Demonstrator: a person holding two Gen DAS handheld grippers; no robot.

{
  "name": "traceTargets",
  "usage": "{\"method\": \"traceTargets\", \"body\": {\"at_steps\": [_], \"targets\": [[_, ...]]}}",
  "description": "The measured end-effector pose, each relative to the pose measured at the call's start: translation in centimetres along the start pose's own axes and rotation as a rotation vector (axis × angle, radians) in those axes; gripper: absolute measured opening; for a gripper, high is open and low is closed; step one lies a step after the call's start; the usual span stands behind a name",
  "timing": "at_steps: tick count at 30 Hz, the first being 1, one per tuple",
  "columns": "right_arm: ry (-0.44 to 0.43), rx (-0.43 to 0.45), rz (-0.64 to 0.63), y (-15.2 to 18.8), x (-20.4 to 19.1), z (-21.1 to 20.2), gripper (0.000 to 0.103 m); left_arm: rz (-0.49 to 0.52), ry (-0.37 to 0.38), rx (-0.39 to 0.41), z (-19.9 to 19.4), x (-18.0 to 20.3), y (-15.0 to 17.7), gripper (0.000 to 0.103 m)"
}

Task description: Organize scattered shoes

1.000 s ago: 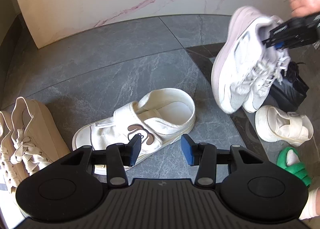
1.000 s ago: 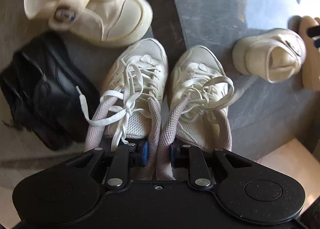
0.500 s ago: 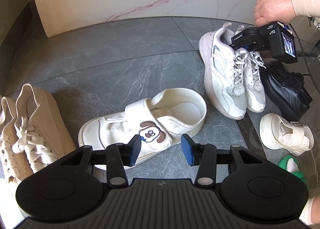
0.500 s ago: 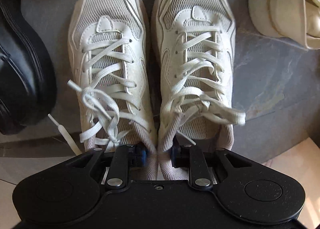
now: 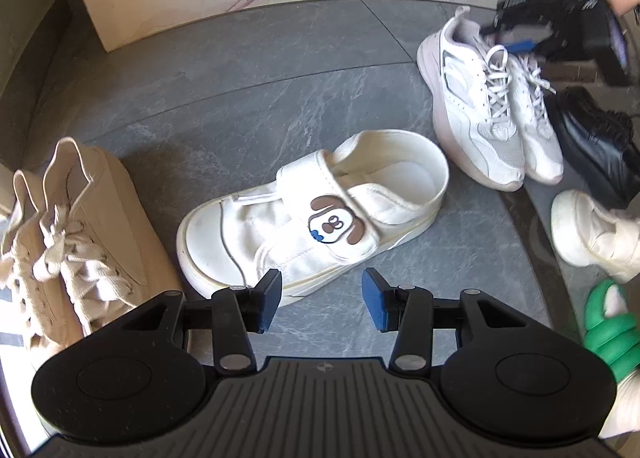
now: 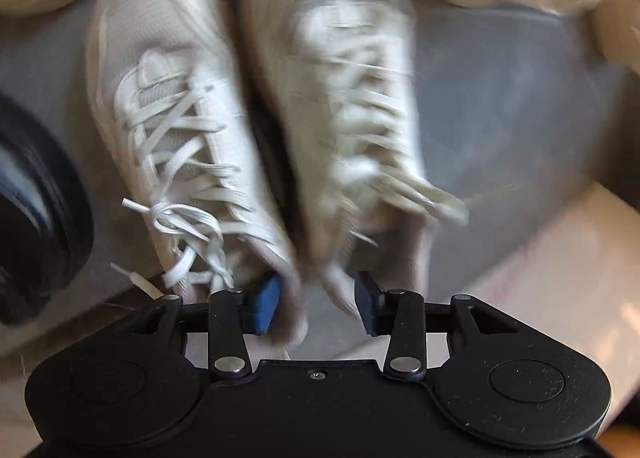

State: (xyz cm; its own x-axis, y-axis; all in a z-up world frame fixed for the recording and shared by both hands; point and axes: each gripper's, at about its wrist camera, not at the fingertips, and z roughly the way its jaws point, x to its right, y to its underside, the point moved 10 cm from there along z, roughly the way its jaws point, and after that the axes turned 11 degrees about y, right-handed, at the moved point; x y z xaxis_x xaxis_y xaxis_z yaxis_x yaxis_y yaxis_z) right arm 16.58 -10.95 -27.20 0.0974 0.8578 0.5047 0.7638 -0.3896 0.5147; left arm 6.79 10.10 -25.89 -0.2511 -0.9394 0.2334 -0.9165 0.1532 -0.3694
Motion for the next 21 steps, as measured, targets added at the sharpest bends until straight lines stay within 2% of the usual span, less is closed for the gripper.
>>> {"method": "traceTargets", "body": {"at_steps": [1, 3, 4, 6, 9, 12, 13, 16, 17, 21], "targets": [[0.022, -0.008, 0.038, -0.4, 0.6, -0.6, 0.039, 0.019, -0.005, 0.005, 0.1, 0.0, -0.2, 0.042], [0.082, -0.002, 0.194, -2.5, 3.0, -2.7, 0.039, 0.043, -0.002, 0.016, 0.1, 0.1, -0.6, 0.042], [0.091, 0.001, 0.224, -3.1, 3.4, -3.1, 0.039, 0.044, 0.002, 0.022, 0.1, 0.2, -0.9, 0.042], [0.128, 0.019, 0.366, -6.3, 5.3, -4.9, 0.039, 0.026, 0.022, 0.041, 0.2, 0.4, -1.8, 0.043], [0.184, 0.067, 0.467, -11.1, 6.8, -6.8, 0.039, -0.013, 0.048, 0.065, 0.5, 0.8, -3.0, 0.043], [0.203, 0.127, 0.605, -15.7, 8.8, -7.9, 0.038, -0.043, 0.04, 0.073, 1.1, 0.9, -3.9, 0.044], [0.202, 0.161, 0.622, -17.2, 9.2, -8.4, 0.038, -0.048, 0.039, 0.074, 1.2, 0.9, -3.9, 0.044], [0.207, 0.232, 0.553, -18.7, 9.4, -9.1, 0.038, -0.075, 0.034, 0.068, 1.9, 0.5, -4.2, 0.044], [0.207, 0.24, 0.542, -17.6, 8.9, -8.8, 0.038, -0.087, 0.033, 0.062, 2.2, 0.4, -4.3, 0.044], [0.166, 0.292, 0.524, -17.5, 8.9, -8.5, 0.038, -0.147, 0.045, 0.032, 3.4, -0.1, -4.4, 0.046]]}}
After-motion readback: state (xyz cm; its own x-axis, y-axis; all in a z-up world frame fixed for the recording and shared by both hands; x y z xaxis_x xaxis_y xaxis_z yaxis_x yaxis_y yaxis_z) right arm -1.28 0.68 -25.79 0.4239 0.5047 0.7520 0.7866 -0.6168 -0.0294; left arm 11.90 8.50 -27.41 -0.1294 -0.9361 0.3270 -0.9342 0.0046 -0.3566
